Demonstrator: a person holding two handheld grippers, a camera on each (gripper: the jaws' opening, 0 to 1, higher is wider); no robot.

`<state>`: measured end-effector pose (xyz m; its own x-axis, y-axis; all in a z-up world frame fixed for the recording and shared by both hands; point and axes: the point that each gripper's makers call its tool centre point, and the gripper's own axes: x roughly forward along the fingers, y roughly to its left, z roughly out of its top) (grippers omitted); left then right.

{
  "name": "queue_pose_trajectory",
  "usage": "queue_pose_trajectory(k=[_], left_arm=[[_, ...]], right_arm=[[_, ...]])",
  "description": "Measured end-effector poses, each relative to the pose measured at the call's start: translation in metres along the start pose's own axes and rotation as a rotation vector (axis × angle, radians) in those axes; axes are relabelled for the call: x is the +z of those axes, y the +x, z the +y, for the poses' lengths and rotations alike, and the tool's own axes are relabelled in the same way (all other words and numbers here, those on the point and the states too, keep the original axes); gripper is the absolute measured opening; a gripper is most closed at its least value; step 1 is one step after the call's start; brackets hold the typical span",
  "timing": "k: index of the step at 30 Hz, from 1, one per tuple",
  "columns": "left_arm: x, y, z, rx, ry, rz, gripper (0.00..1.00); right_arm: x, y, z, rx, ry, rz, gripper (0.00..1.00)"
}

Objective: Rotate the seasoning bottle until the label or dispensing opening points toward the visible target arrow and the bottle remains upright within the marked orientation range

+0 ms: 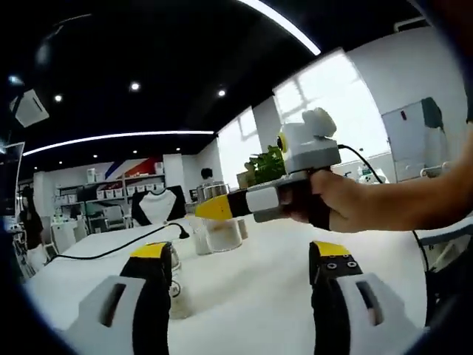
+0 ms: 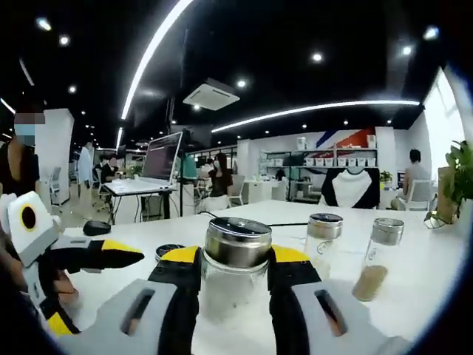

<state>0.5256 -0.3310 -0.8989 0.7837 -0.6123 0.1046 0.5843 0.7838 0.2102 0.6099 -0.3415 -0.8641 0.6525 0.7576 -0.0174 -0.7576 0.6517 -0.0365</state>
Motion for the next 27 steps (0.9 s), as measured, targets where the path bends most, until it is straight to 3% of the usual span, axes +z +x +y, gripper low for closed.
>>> queue_pose_trajectory(k=[4, 9, 12, 15, 19, 21, 23, 27], left_arm=[[-0.004, 0.003, -0.01, -0.051, -0.006, 0.011, 0.68], [-0.007, 0.007, -0.014, -0.055, -0.022, 0.017, 0.67], [-0.008, 0.006, -0.008, -0.028, 0.023, 0.022, 0.61], [-0.004, 0.005, -0.005, -0.029, -0.023, -0.004, 0.57], [-0.003, 0.004, -0.008, -0.024, 0.019, -0.009, 0.54], [-0.001, 0.005, -0.012, -0.035, 0.017, -0.012, 0.53], [-0.004, 0.005, -0.013, -0.023, 0.082, 0.008, 0.53], [-0.004, 0.006, -0.019, -0.051, 0.064, 0.009, 0.46]], right_arm=[[0.01, -0.015, 0.016, 0.031, 0.026, -0.028, 0.33], [0.002, -0.025, 0.039, 0.03, -0.006, 0.007, 0.33], [-0.003, -0.033, 0.05, 0.031, 0.013, 0.008, 0.33], [-0.004, -0.038, 0.056, 0.026, 0.012, 0.005, 0.33], [-0.002, -0.045, 0.066, 0.021, 0.023, -0.011, 0.33], [0.0, -0.048, 0.069, -0.006, 0.024, -0.028, 0.33], [0.0, -0.049, 0.067, -0.048, 0.015, -0.029, 0.33], [-0.001, -0.049, 0.071, -0.105, 0.032, -0.051, 0.33]])
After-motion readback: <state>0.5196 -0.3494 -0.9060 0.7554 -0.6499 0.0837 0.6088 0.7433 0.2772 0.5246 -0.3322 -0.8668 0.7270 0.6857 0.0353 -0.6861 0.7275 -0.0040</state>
